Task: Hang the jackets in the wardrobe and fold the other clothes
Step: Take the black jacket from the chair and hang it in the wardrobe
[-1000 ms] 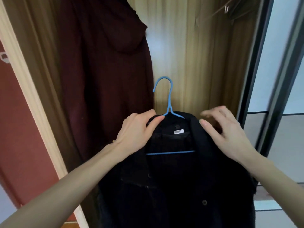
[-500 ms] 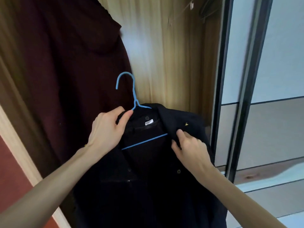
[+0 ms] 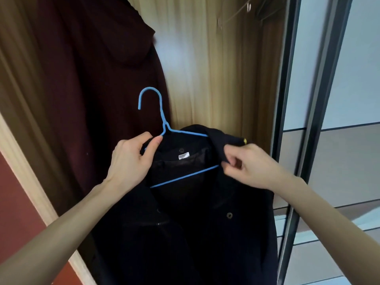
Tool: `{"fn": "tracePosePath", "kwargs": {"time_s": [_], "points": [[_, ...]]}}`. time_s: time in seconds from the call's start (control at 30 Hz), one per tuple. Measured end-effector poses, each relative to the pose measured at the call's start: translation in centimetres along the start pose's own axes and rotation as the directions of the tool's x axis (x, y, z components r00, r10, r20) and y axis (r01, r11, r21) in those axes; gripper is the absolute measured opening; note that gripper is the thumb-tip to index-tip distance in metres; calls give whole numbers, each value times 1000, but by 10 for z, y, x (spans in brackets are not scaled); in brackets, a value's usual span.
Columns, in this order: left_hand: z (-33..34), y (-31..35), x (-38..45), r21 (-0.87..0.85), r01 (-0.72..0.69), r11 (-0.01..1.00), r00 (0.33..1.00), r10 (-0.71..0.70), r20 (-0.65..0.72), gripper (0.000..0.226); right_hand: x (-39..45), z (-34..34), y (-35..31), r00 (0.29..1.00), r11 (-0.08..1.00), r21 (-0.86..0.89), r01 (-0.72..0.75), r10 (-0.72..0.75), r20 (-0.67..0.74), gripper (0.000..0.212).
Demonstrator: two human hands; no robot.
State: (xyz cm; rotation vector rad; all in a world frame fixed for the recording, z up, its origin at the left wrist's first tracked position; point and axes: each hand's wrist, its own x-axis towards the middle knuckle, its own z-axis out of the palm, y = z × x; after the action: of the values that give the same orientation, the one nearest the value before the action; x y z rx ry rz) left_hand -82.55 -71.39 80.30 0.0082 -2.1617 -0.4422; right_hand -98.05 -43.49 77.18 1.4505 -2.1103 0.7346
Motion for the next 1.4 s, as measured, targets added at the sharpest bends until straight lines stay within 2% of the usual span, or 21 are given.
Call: {"fn": "tracePosePath", "kwargs": {"time_s": [0.03,0.07,0.17,0.2,0.27,0.33,0.47,0.53,0.63,0.77,0.93,1.0,1.07,1.13,1.23,1.27,1.33,1.4], "points": [[0,1,-2,11,-12,1000,1000,12,2,39,-5,6,1,1000,999,-32,16,-16,16,33],[0,3,-3,20,-20,1000,1000,19,6,39,-9,11,2,998,999,-31,35,-37,-42,35],[1,7,-6,30,-14,999,1000,14,11,38,-16,20,3,923,999,-41,26,-40,-382,28],[0,7,-5,34,-11,999,1000,11,9,38,-16,21,5,910,994,-109,-4,-42,-413,24],[-2,7,-3,39,-9,999,1000,9,4,38,-13,22,7,946,967,-253,-38,-47,-322,39],[-2,8,-2,51,-15,999,1000,15,5,38,-7,23,6,967,953,-303,-25,-53,-247,50],[2,13,-5,100,-55,994,997,49,61,39,18,11,2,961,925,-362,119,-199,-192,38],[3,11,-7,110,-42,993,997,34,74,38,25,4,4,980,934,-323,154,-187,-71,32],[1,7,-7,113,-8,994,998,1,64,35,20,7,4,990,949,-283,141,-128,65,34],[-2,6,-1,61,6,998,996,-11,87,35,15,11,-13,994,981,-170,98,-103,-23,31],[-5,15,16,-66,-10,998,992,18,123,35,16,-16,-14,999,998,37,52,-52,-10,55],[0,19,22,-61,-3,998,994,9,105,32,16,-24,-12,997,997,-13,77,-77,0,54],[5,21,27,-46,-4,999,996,8,86,19,19,-26,-7,998,997,-47,67,-66,14,48],[9,25,32,-19,-26,999,997,27,78,30,24,-28,1,999,999,-30,38,-38,6,43],[14,28,46,44,-139,989,990,138,27,25,33,-39,8,996,999,-25,46,-48,-82,38],[15,28,53,79,-164,983,986,163,29,29,36,-45,10,992,998,-31,48,-51,-112,37],[17,30,69,147,-178,973,984,172,54,43,48,-58,10,988,999,-44,27,-34,-150,36],[17,33,89,200,-167,965,986,159,58,46,64,-73,11,984,999,-52,4,-14,-177,34]]}}
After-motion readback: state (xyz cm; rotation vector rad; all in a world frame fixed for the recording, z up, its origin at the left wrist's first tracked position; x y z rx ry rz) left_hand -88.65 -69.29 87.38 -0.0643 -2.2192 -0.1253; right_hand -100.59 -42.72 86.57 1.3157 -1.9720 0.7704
